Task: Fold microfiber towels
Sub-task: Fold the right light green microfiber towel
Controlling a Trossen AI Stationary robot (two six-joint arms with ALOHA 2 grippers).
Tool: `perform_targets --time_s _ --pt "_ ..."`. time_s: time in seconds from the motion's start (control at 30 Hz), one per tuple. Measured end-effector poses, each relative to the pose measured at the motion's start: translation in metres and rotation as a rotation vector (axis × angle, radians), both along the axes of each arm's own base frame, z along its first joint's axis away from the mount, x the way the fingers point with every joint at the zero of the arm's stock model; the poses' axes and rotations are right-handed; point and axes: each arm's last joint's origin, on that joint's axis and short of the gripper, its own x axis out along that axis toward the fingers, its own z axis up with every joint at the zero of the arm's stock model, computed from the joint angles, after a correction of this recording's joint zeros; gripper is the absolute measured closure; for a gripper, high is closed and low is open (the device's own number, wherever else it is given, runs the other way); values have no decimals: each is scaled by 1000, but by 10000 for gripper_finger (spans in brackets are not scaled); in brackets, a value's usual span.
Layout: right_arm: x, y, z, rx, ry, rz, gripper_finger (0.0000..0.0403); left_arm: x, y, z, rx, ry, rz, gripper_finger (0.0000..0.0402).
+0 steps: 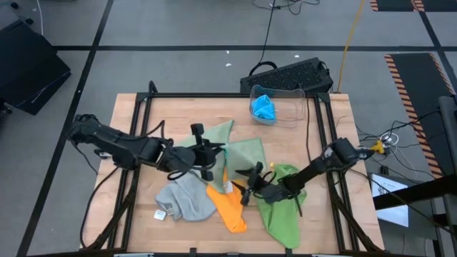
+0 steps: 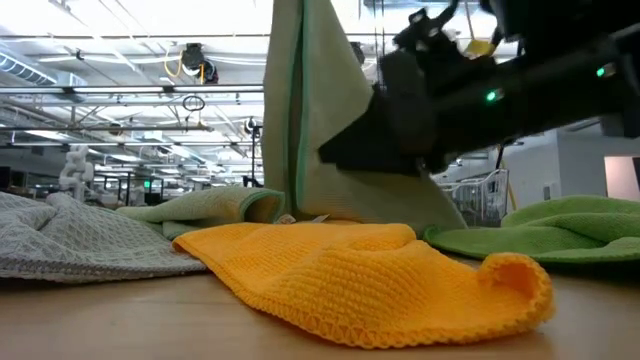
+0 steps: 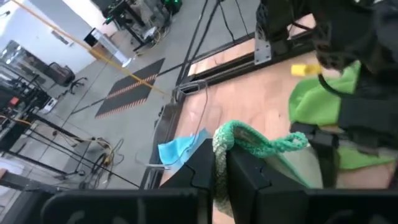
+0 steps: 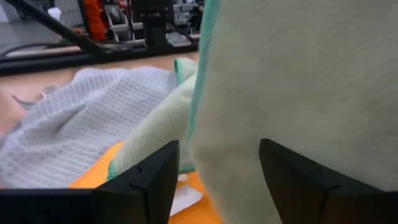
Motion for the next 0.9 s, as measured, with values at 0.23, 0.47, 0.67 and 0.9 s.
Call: perform_targets --time_s 0.23,0.47,0.67,0.9 --pt "32 12 11 -49 6 -98 180 2 15 -2 -36 -10 96 371" --pt "52 2 21 -139 101 -237 181 2 15 -3 -67 -12 102 371" --pt "52 -10 14 -136 155 -274 215 1 7 -3 -74 -10 68 371" --pt "43 -10 0 -134 313 -212 373 -4 1 -2 -81 -17 69 371"
